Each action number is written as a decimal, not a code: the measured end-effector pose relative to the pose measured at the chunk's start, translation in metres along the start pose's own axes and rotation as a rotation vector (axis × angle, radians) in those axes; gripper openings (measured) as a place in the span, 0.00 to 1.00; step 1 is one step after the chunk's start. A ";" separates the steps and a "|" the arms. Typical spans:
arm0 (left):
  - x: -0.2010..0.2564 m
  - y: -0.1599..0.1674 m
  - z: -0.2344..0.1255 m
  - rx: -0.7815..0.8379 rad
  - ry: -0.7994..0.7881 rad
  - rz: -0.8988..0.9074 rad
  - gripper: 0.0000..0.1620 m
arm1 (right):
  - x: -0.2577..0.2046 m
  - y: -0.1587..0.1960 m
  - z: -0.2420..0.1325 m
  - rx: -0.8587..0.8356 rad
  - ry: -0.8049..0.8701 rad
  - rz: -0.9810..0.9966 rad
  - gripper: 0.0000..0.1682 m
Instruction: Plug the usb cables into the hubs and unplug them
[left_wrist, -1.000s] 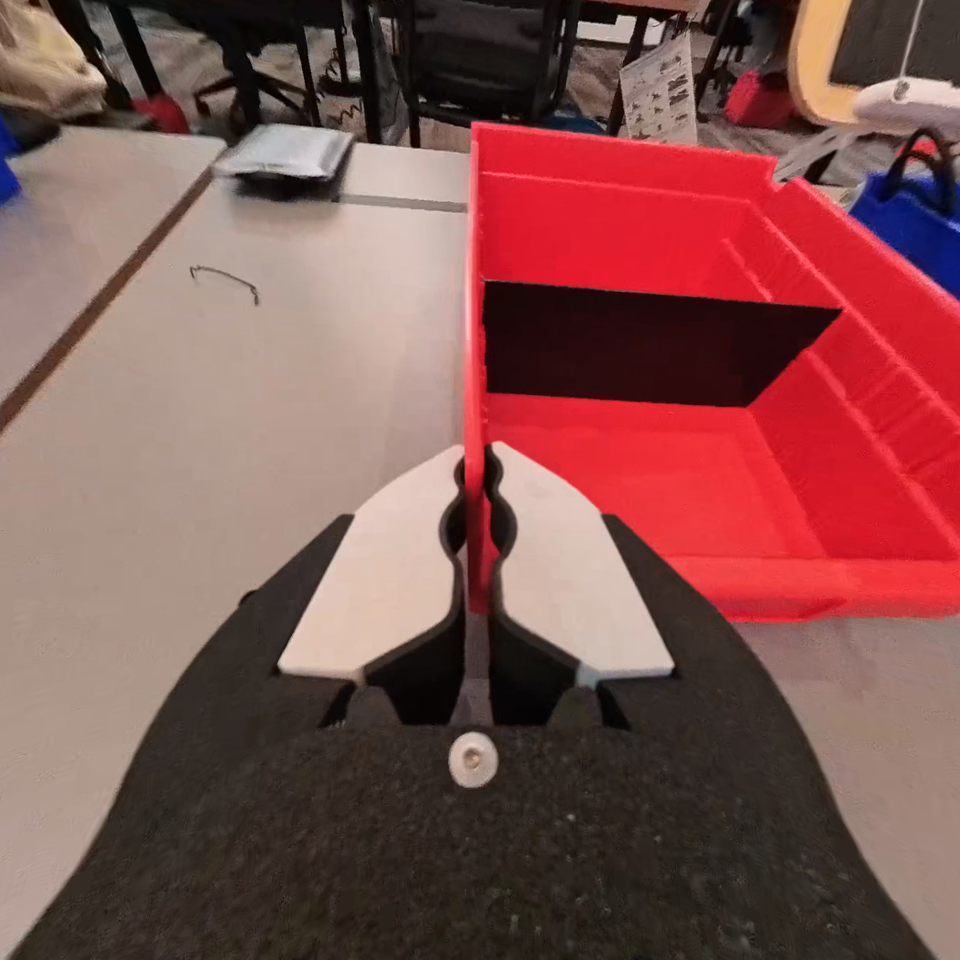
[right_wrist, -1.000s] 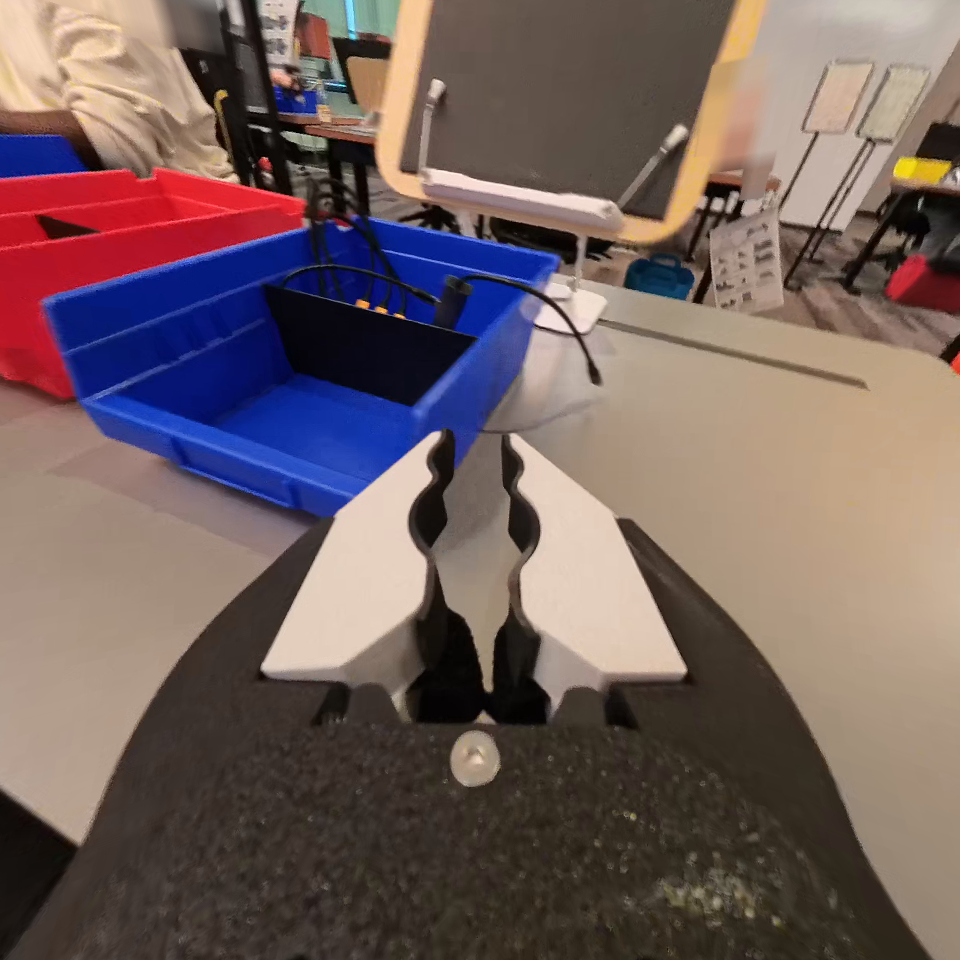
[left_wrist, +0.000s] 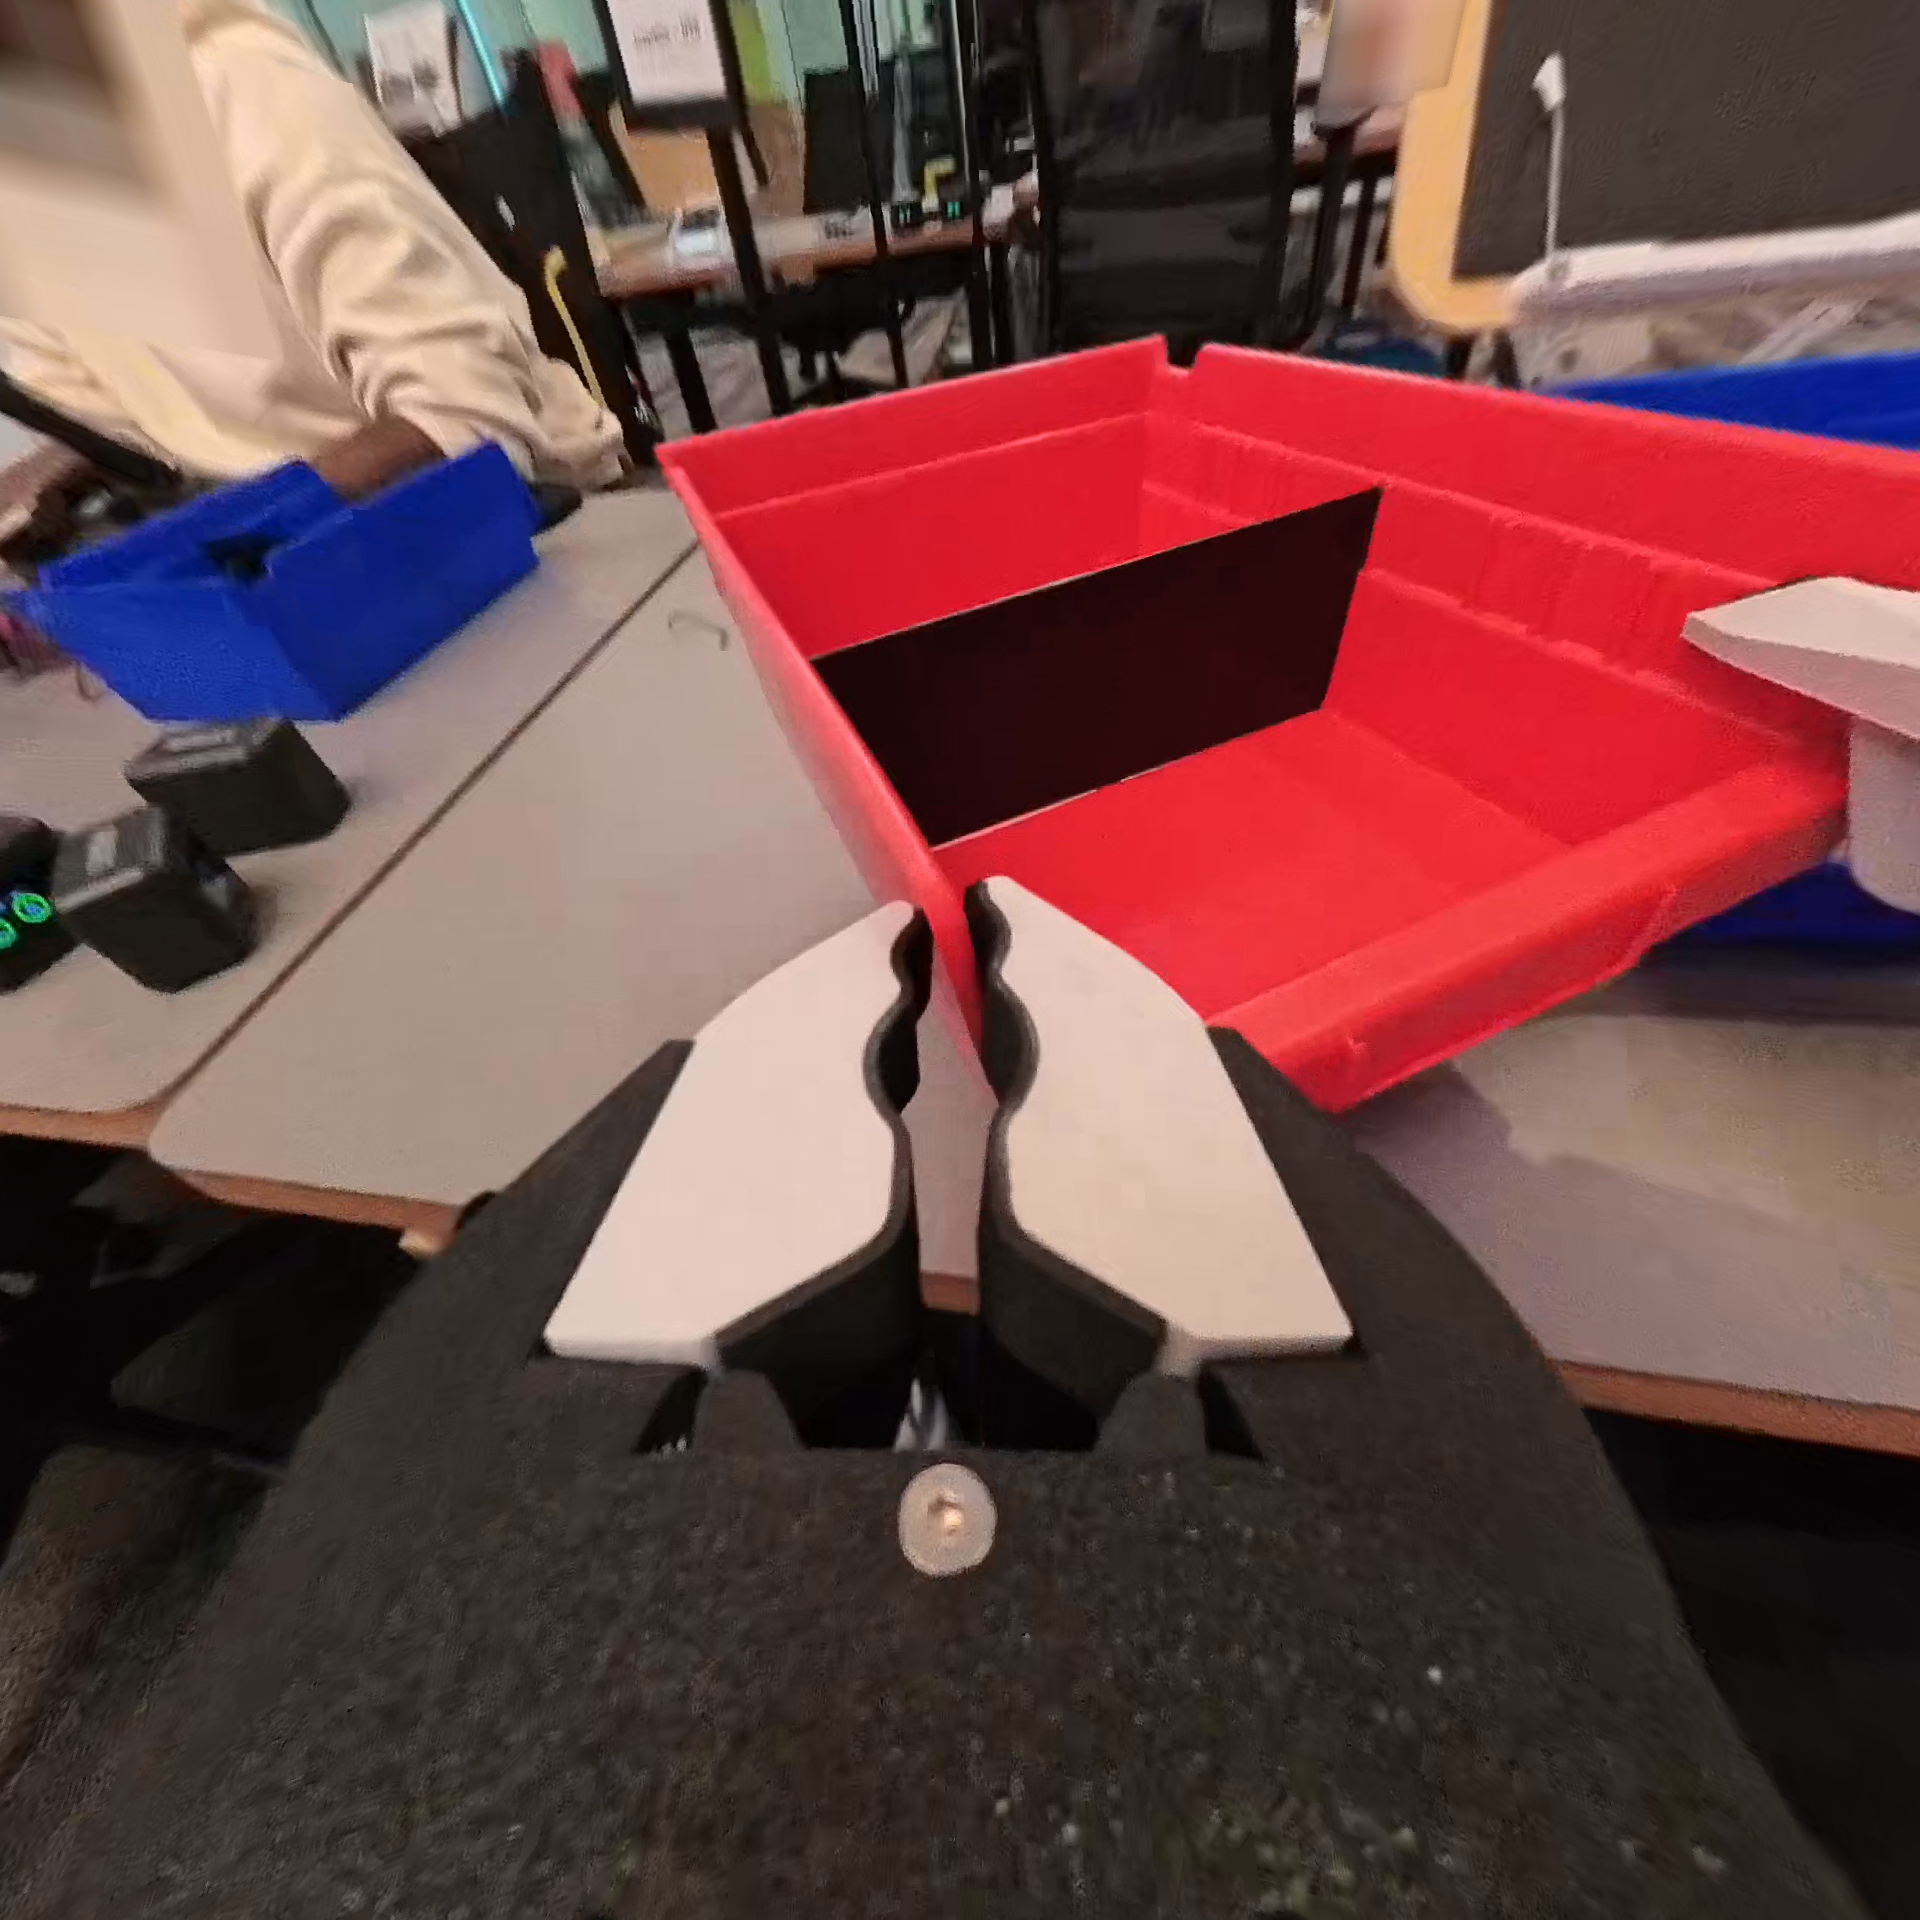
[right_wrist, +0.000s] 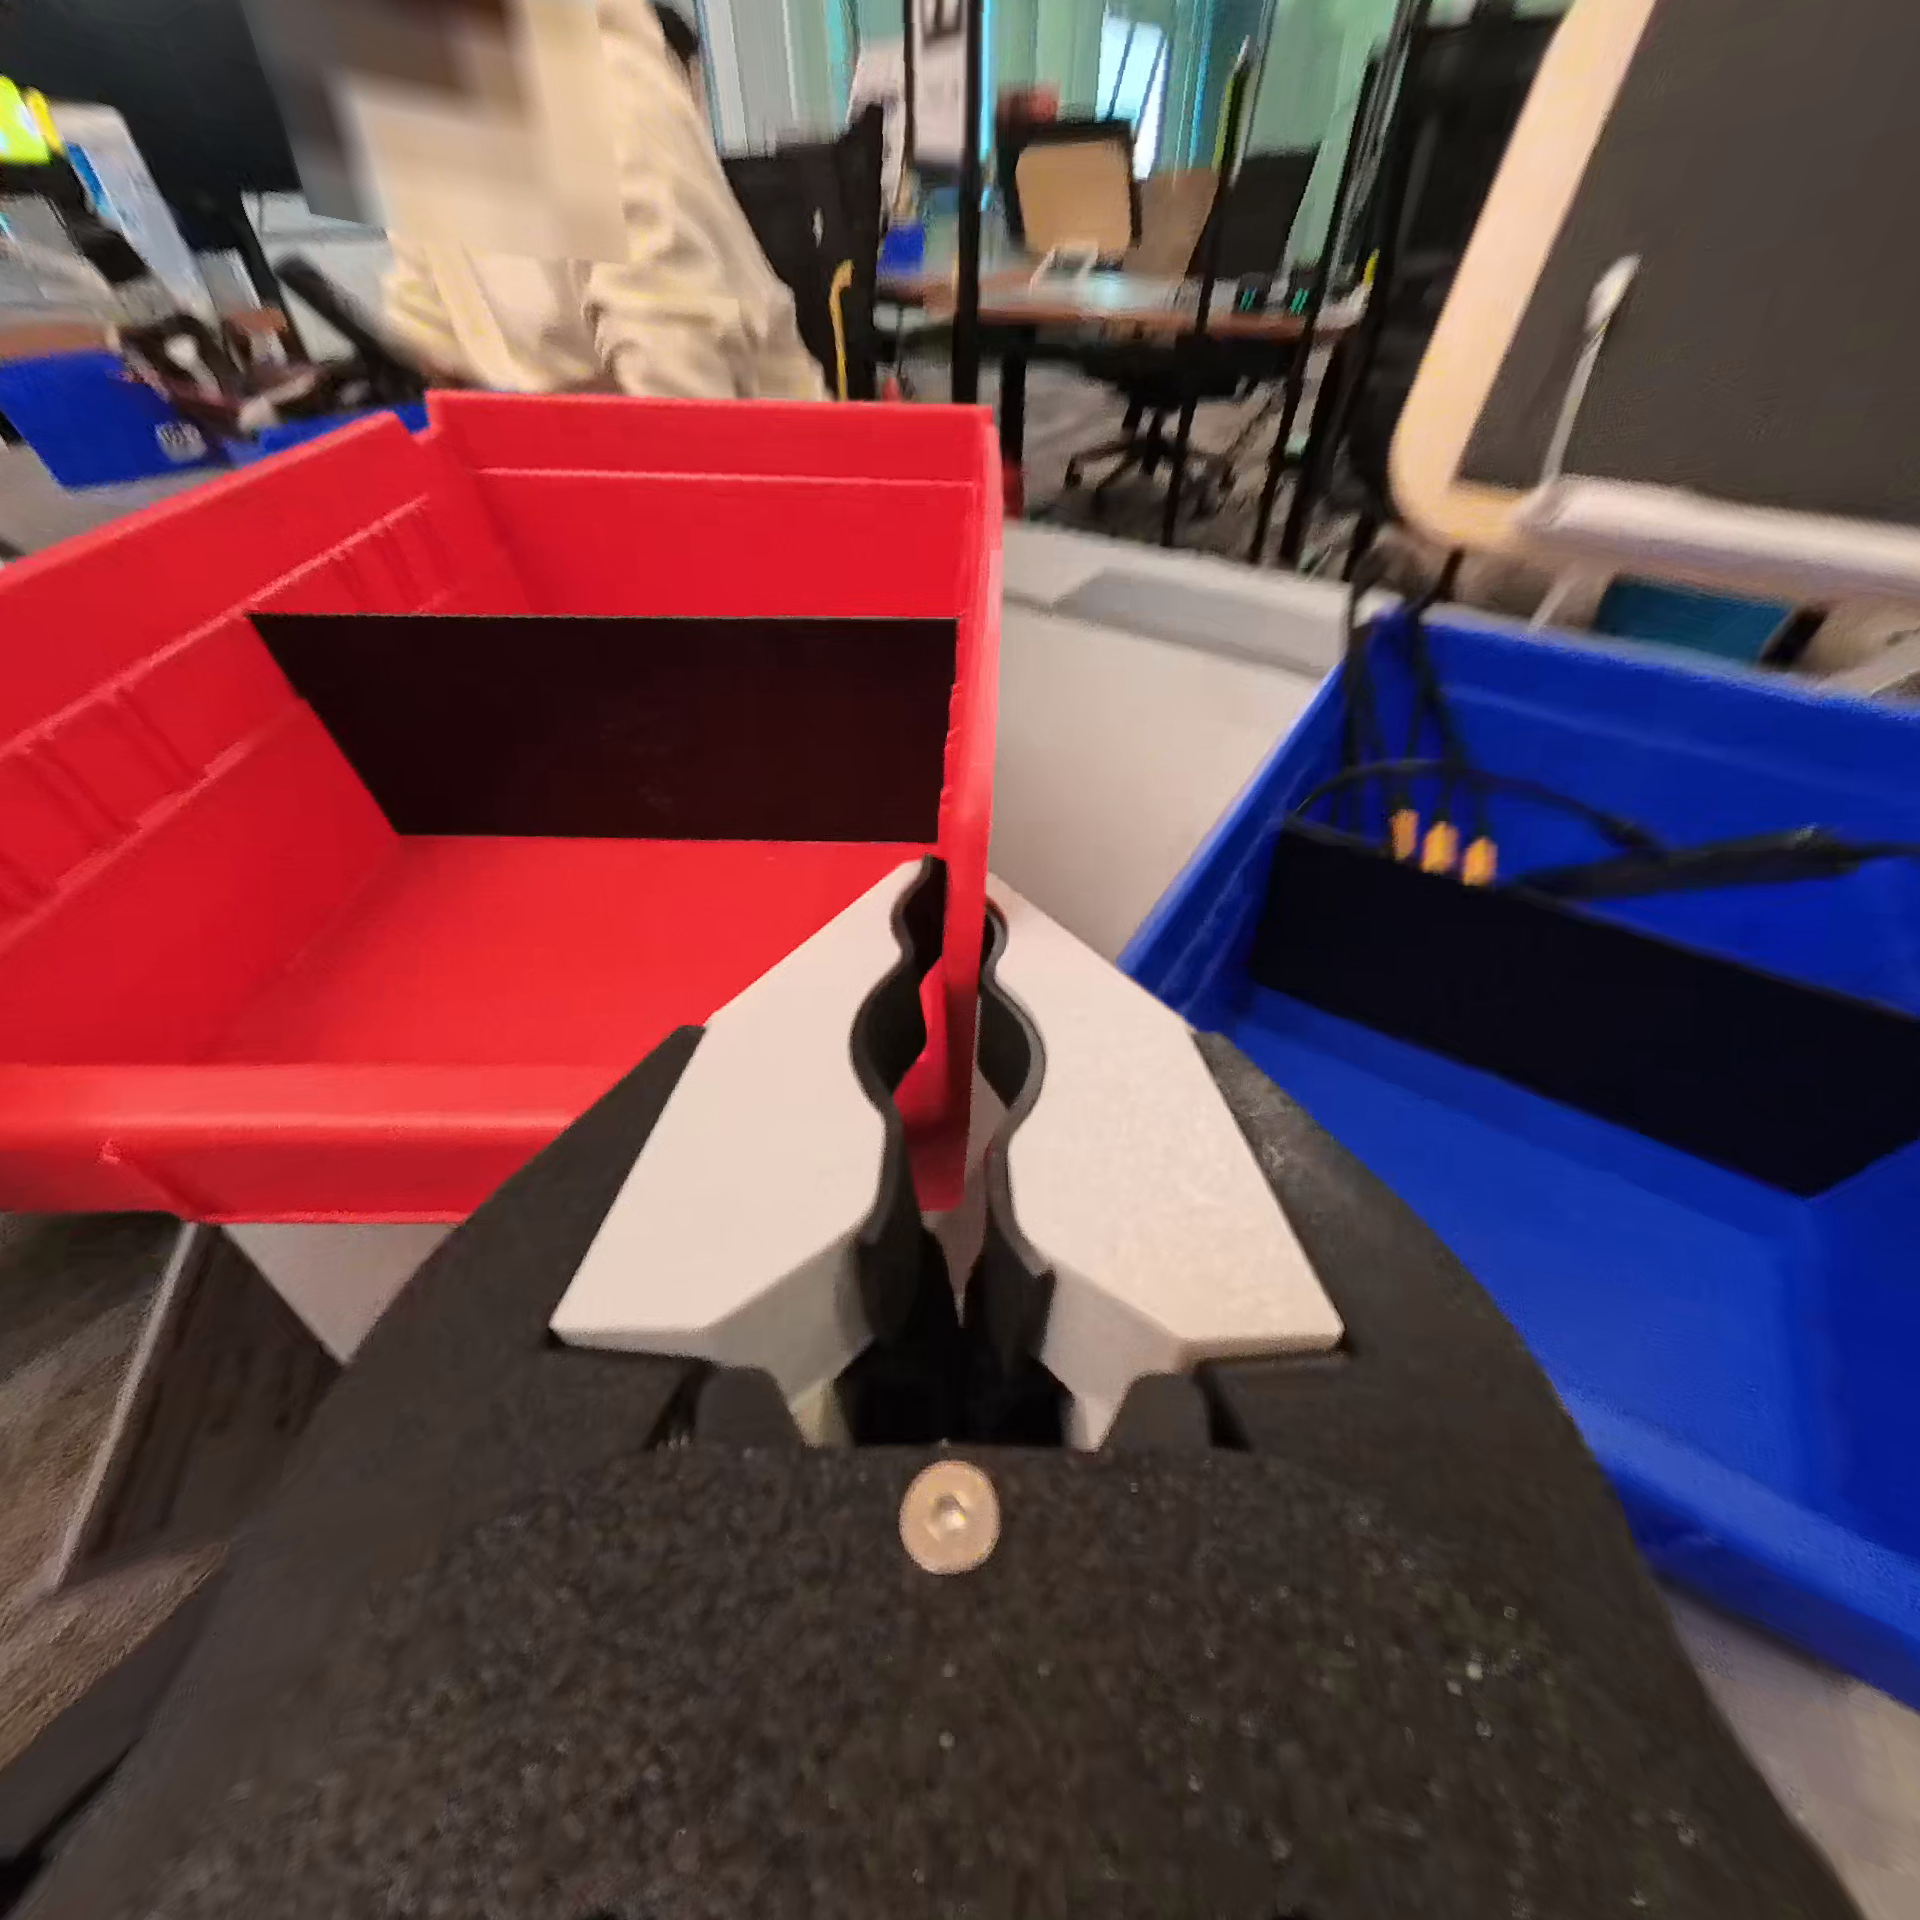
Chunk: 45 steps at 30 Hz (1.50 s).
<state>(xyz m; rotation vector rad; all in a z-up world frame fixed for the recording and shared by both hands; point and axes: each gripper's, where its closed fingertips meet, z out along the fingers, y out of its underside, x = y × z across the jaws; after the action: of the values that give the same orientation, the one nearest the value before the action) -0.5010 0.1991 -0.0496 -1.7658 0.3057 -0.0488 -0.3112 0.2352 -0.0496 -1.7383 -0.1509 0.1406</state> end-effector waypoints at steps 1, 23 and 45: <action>0.006 -0.016 -0.003 0.045 0.002 0.012 0.04 | 0.008 -0.017 -0.009 0.045 0.018 -0.015 0.00; 0.523 -0.068 0.099 -0.062 0.504 0.142 0.03 | 0.489 0.049 -0.230 -0.099 0.763 0.038 0.01; 0.450 -0.080 0.029 0.070 0.792 0.147 0.25 | 0.513 0.081 -0.262 -0.087 0.785 0.200 0.19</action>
<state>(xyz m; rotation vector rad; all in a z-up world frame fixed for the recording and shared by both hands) -0.0470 0.1374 -0.0393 -1.5817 0.9872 -0.6528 0.2418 0.0602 -0.0890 -1.7733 0.5982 -0.4096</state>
